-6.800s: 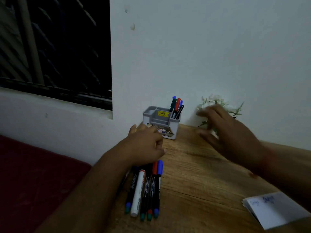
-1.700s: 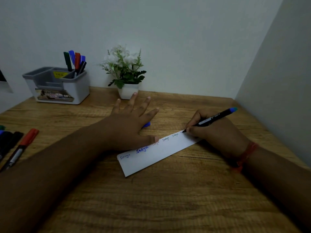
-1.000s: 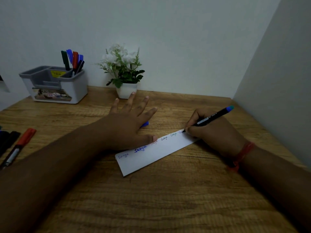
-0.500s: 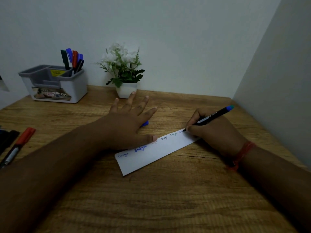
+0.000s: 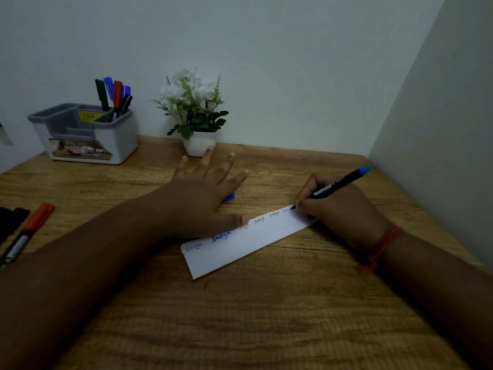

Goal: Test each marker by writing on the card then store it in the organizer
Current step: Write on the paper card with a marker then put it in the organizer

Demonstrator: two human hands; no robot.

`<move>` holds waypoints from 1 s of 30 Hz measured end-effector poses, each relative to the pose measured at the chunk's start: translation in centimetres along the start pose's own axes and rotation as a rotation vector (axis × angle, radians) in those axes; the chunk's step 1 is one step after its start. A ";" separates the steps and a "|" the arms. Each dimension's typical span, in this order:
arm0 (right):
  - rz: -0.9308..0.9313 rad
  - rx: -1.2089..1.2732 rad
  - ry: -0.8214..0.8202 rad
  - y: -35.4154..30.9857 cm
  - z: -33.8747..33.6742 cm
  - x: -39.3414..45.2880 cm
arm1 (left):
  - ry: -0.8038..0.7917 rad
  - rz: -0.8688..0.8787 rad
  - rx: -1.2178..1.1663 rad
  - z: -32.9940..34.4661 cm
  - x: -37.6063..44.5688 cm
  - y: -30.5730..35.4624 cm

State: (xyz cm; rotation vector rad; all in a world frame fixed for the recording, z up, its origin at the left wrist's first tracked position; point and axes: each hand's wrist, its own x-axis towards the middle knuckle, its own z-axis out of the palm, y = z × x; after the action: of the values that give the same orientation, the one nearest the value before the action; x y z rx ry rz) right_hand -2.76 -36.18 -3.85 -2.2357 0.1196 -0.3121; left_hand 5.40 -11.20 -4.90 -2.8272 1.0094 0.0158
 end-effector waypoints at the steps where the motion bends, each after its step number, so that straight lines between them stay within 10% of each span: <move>1: 0.002 -0.001 0.004 0.0 0.0 0.0 | 0.000 -0.001 -0.001 0.0 0.0 0.0; 30: -0.126 0.399 0.212 -0.2 -1.9 -0.6 | 0.216 -0.080 -0.198 -1.3 -0.8 -1.6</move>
State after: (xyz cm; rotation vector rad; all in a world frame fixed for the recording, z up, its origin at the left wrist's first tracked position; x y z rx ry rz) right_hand -3.86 -37.37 -2.70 -1.8141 0.0254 -0.5880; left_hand 5.69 -9.66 -3.35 -3.1015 0.9834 -0.2138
